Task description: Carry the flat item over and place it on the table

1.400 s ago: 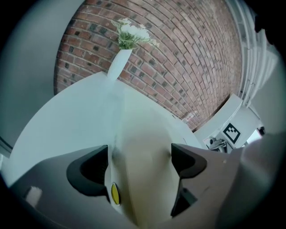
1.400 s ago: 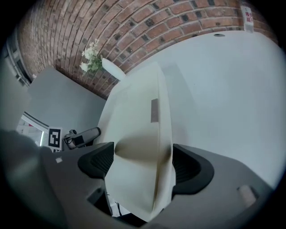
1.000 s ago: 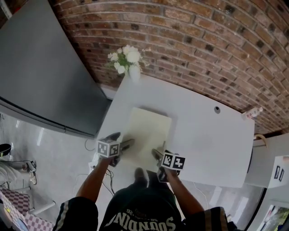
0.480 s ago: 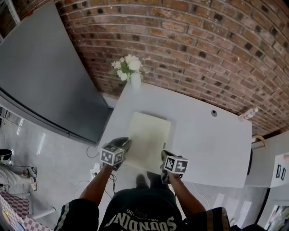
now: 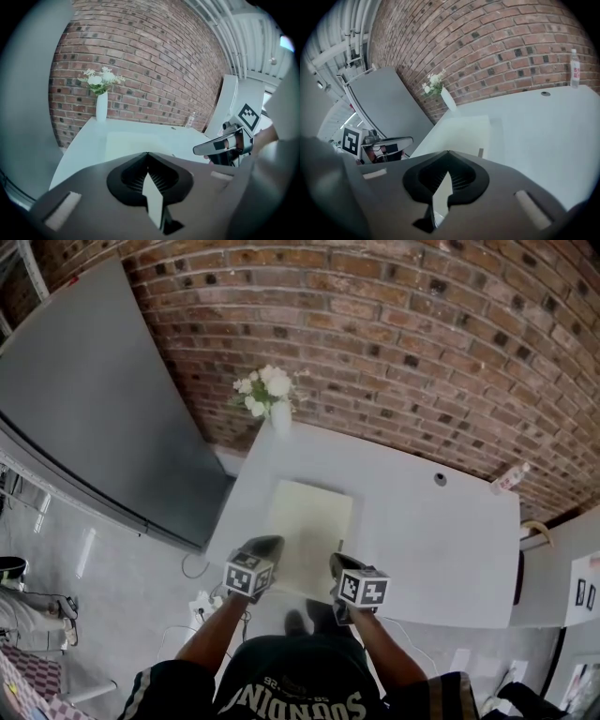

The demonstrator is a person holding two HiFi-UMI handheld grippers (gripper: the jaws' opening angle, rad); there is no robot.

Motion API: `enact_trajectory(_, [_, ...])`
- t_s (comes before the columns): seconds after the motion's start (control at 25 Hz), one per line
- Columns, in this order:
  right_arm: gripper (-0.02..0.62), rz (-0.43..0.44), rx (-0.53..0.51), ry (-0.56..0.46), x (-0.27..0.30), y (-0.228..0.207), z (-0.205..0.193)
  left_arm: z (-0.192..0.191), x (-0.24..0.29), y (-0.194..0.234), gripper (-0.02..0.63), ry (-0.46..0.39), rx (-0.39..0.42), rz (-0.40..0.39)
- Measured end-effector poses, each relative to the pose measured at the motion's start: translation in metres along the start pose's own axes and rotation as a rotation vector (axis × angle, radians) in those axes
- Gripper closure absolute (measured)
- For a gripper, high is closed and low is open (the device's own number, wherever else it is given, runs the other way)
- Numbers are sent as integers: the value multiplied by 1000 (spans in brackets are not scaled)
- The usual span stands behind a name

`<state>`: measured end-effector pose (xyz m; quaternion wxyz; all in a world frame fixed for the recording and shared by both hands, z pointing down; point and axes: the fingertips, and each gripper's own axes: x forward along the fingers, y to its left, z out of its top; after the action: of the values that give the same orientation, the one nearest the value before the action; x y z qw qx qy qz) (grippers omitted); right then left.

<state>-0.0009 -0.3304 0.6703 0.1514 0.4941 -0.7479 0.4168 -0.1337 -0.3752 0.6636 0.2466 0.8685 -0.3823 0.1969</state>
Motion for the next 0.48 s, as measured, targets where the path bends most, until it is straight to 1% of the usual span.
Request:
enact_trajectory(0.24, [595,17,-16,-85,-14,8,25,25,-1,-20,595,-58,50,-17])
enact_trajectory(0.36, [595,7,-56,-133,-23,12,41,37,-3,-27,595,-84,82,-28])
enact_trajectory(0.48, [595,-2,-109,-180,-36,17,58,52,-6,-35,595,-116,87,-50])
